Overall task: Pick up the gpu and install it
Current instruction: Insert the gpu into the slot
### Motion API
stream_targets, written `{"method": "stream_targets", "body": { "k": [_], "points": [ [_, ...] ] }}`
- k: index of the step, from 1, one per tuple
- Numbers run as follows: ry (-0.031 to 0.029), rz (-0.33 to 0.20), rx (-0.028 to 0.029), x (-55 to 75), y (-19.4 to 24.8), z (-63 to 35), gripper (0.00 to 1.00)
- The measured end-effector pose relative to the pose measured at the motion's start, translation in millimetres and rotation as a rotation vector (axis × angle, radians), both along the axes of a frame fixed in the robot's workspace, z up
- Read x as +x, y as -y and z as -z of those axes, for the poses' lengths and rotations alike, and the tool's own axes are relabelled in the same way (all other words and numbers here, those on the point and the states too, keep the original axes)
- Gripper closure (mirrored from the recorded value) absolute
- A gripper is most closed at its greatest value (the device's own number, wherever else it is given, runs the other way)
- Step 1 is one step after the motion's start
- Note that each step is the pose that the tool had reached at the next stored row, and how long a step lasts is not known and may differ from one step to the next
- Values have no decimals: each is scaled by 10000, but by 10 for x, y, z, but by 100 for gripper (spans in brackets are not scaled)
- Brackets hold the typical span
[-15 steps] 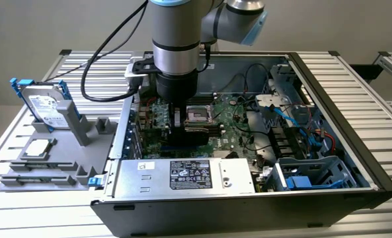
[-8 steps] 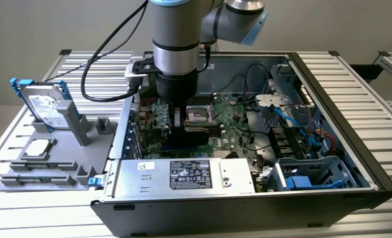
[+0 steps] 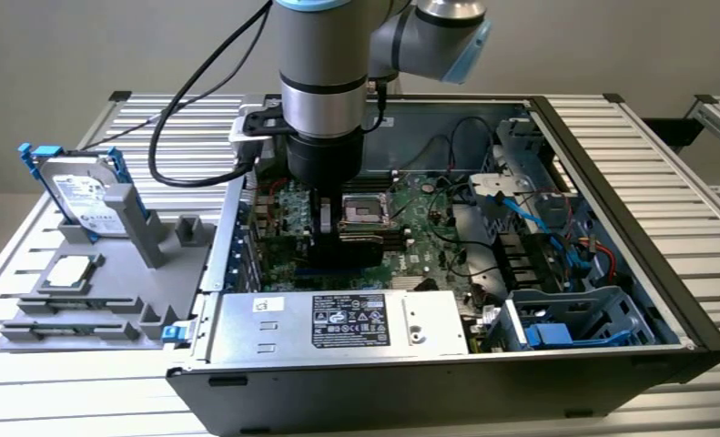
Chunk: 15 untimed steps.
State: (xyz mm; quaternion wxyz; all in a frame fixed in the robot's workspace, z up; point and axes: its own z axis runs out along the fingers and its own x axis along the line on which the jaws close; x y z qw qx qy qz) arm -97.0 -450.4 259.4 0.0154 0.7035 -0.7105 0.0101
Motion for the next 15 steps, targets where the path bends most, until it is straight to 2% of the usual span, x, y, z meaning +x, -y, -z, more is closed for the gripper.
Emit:
{"method": "stream_targets", "body": {
  "k": [15],
  "points": [
    [-16,7,12,0,2,13,73]
  ]
}}
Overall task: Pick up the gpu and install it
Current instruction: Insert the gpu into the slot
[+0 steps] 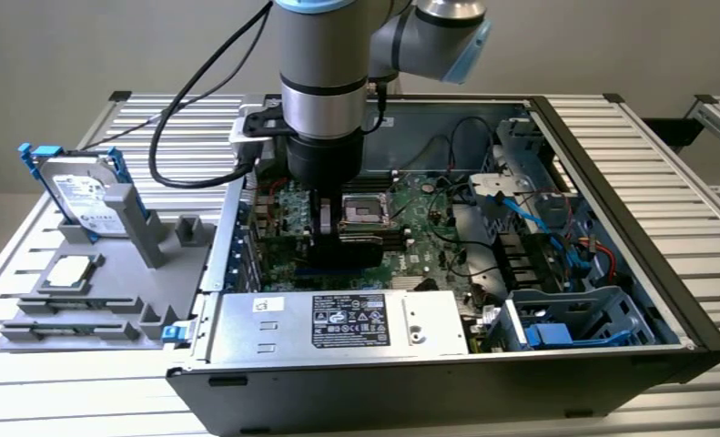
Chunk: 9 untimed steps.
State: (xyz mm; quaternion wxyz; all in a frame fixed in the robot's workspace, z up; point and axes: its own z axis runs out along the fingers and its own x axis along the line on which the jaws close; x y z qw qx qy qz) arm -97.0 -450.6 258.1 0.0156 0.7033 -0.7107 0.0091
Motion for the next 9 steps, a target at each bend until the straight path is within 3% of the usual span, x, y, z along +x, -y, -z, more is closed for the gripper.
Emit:
{"method": "stream_targets", "body": {
  "k": [9],
  "points": [
    [0,0,0,0,0,0,73]
  ]
}}
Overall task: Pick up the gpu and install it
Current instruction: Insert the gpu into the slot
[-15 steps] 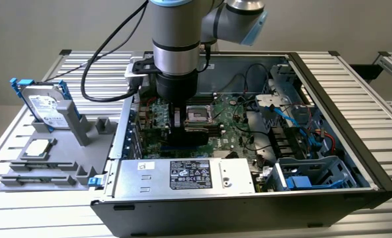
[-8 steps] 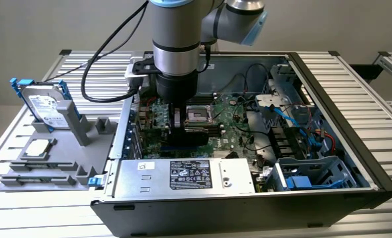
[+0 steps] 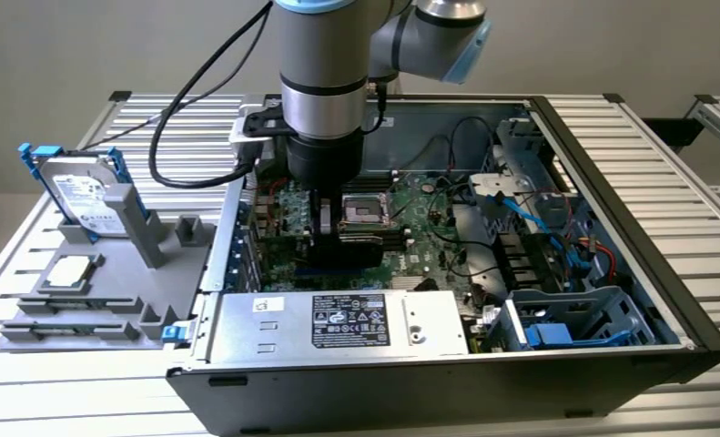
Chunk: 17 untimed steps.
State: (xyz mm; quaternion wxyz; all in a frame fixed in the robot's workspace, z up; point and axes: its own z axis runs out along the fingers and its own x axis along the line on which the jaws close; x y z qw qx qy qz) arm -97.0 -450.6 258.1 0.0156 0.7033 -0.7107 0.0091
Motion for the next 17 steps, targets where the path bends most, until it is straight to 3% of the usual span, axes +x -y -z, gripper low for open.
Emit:
{"method": "stream_targets", "body": {
  "k": [4,6,7,8,17],
  "points": [
    [-1,1,1,-1,0,0,72],
    [0,1,0,0,0,0,59],
    [0,1,0,0,0,0,59],
    [0,0,1,0,0,0,53],
    [0,0,0,0,0,0,53]
  ]
}}
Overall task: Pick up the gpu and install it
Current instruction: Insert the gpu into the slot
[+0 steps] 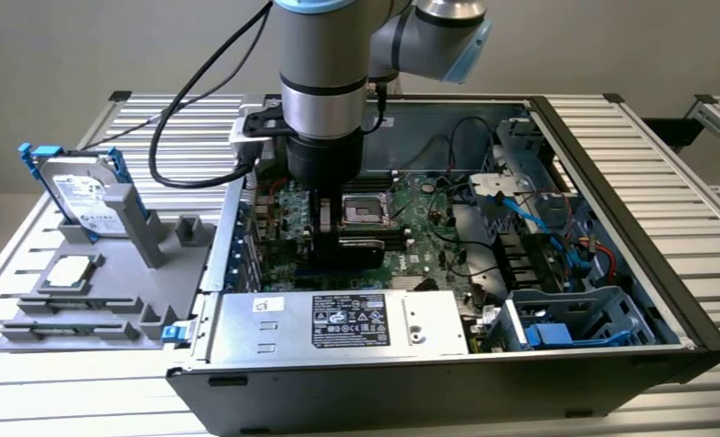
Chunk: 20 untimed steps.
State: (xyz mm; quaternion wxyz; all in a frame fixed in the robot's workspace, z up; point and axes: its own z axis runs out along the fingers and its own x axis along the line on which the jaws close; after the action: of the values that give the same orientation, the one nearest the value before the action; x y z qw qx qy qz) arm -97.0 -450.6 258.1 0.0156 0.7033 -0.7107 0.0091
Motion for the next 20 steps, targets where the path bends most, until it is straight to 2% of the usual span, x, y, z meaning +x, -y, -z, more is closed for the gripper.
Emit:
{"method": "stream_targets", "body": {
  "k": [5,13,14,15,16,20],
  "points": [
    [-33,0,2,0,0,-9,53],
    [-44,0,-1,0,0,-11,55],
    [-45,0,0,0,0,-11,68],
    [-46,0,-3,0,0,-12,68],
    [-46,-1,-2,0,0,-11,74],
    [-49,0,0,0,0,-11,74]
  ]
}}
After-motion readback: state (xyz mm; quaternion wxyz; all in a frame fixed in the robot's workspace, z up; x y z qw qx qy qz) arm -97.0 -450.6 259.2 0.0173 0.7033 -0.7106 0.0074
